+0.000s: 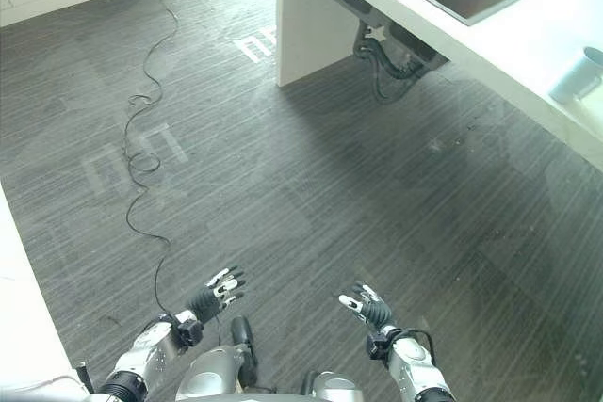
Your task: Place the dishes in the dishwasher.
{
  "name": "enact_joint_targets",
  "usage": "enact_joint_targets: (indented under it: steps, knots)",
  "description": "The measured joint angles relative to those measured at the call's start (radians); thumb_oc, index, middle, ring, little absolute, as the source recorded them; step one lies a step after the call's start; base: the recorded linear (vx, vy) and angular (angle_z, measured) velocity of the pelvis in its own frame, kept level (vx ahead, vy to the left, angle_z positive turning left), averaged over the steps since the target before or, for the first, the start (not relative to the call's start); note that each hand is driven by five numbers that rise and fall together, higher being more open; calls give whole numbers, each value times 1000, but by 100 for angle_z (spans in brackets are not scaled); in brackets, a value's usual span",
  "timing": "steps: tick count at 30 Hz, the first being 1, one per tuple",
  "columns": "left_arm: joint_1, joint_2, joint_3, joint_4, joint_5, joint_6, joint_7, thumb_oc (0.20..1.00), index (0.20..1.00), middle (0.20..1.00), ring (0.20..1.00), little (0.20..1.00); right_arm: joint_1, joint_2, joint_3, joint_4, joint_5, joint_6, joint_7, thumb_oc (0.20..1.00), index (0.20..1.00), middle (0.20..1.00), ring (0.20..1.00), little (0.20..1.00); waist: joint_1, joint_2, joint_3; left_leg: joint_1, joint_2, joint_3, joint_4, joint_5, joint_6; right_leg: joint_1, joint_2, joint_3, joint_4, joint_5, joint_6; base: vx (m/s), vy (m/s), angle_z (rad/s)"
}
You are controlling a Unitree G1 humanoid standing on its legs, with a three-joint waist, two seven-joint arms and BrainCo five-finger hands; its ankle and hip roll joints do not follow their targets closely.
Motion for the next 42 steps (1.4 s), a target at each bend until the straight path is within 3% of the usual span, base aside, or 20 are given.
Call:
enact_joint_targets:
  steps: [2,4,6,9,11,14,15,16,17,18,19,21,24,27,29,31,33,36,38,42]
  knots:
    - [-50,7,-95,46,5,0,35,1000,1000,1000,1000,1000,21,27,-78,-58,3,-28,-42,1000,1000,1000,1000,1000,-46,73,37,53,-59,-15,29,-114,64,-311,-167,51,779,33,192,208,190,55]
    - [-14,6,-124,-1,3,-4,54,1000,1000,1000,1000,1000,42,5,23,-58,1,-15,-47,1000,1000,1000,1000,1000,-70,115,-6,82,-79,-19,-44,-108,55,-562,-172,118,942,44,160,155,-37,60]
    - [-7,15,-99,-41,-19,1,67,1000,1000,1000,1000,1000,37,-5,49,-108,1,-22,-53,1000,1000,1000,1000,1000,-83,128,-14,119,-83,-76,-91,-97,28,-670,-13,93,554,-5,70,363,-170,79]
    - [-8,19,-70,-38,-22,17,63,1000,1000,1000,1000,1000,49,-44,18,-150,6,-25,-53,1000,1000,1000,1000,1000,-113,71,-14,153,-135,-87,-103,-156,-22,-668,20,16,92,86,63,449,-127,56]
    - [3,13,-75,-32,-22,31,53,1000,1000,1000,1000,1000,73,-57,-23,-137,7,-17,-52,1000,1000,1000,1000,1000,-146,56,-7,225,-171,-106,-96,-185,5,-692,-4,12,19,135,71,581,-140,34]
    - [33,-31,-83,-32,-6,27,33,1000,1000,1000,1000,1000,122,-45,-51,-132,2,-3,-31,1000,1000,1000,1000,1000,-181,89,-10,389,-170,-112,-88,-252,-64,-663,-9,-125,83,154,69,612,-332,20]
    - [35,-40,-94,-32,10,23,32,1000,1000,1000,1000,1000,120,-43,-55,-122,0,-2,-26,1000,1000,1000,1000,1000,-184,92,-11,417,-169,-116,-55,-269,-92,-632,-4,-144,167,125,25,424,-352,13]
    - [31,-56,-119,-29,10,25,34,1000,1000,1000,1000,1000,106,-65,-52,-114,1,3,-17,1000,1000,1000,1000,1000,-191,105,-30,434,-155,-142,70,-273,-125,-571,-5,-108,224,145,-146,384,-315,20]
    - [28,-78,-120,-29,10,25,34,1000,1000,1000,1000,1000,103,-89,-51,-119,1,2,-14,1000,1000,1000,1000,1000,-206,132,-48,428,-138,-169,123,-251,-157,-555,3,-104,242,127,-160,472,-400,-20]
    - [21,-97,-74,-29,8,20,22,1000,1000,1000,1000,1000,41,-112,-42,-100,0,1,-13,1000,1000,1000,1000,1000,-193,147,-69,355,-114,-170,335,-39,-268,-470,30,-58,191,77,-171,493,-431,-44]
    - [28,-94,-64,-24,8,15,17,1000,1000,1000,1000,1000,25,-114,-44,-104,1,-3,-9,1000,1000,1000,1000,1000,-190,140,-75,308,-105,-161,444,90,-287,-424,34,-38,153,66,-165,482,-391,-80]
    - [22,-55,-68,-24,9,-2,-4,1000,1000,1000,1000,1000,3,-118,-45,-124,2,-8,3,1000,1000,1000,1000,1000,-166,114,-96,70,-31,-160,807,50,-276,-292,63,12,41,52,-164,330,-245,-72]
    - [33,-35,-70,-20,11,15,-20,1000,1000,1000,1000,1000,-2,-111,-45,-112,3,-6,7,1000,1000,1000,1000,1000,-140,57,-94,-215,24,-185,929,15,-222,-158,29,56,-17,62,-142,342,-25,-70]
    - [62,-23,-104,-26,11,18,-24,1000,1000,1000,1000,1000,17,-99,-3,-106,-2,3,8,1000,1000,1000,1000,1000,-106,67,-99,-187,-2,-186,64,0,-101,6,-27,130,-36,35,-76,608,191,-144]
    - [82,-19,-93,-38,9,12,-17,1000,1000,1000,1000,1000,42,-114,38,-105,-15,4,9,1000,1000,1000,1000,1000,-87,107,-126,-175,-7,-237,-61,-82,-140,52,-25,138,-63,-48,-3,379,40,-120]
    - [94,-9,-51,-25,9,9,2,1000,1000,1000,1000,1000,45,-87,67,-63,-19,10,6,1000,1000,1000,1000,1000,-65,85,-123,-179,-38,-280,-37,38,-145,78,-68,192,-91,-136,124,348,52,-135]
    - [102,-1,-42,-35,9,7,18,1000,1000,1000,1000,1000,69,-76,70,-35,-20,11,8,1000,1000,1000,1000,1000,-60,121,-96,-149,-22,-310,-58,164,-117,40,36,208,-77,-168,71,295,92,-75]
    - [113,-16,-29,-45,4,-6,31,1000,1000,1000,1000,1000,83,-95,64,-35,-31,18,18,1000,1000,1000,1000,1000,-66,92,-81,-90,-70,-230,-98,141,-108,51,56,170,-124,-112,-7,246,112,-28]
    - [92,-19,-21,-45,4,-8,39,1000,1000,1000,1000,1000,70,-101,63,-47,-44,17,20,1000,1000,1000,1000,1000,-74,82,-66,-104,-56,-94,-49,89,-73,63,22,136,-130,-92,12,446,181,2]
    - [66,3,40,-43,9,-12,94,1000,1000,1000,1000,1000,25,-41,58,-50,-59,16,45,1000,1000,1000,1000,1000,-28,48,-36,-42,-55,-91,35,-5,-9,57,-9,101,46,-66,43,333,184,-6]
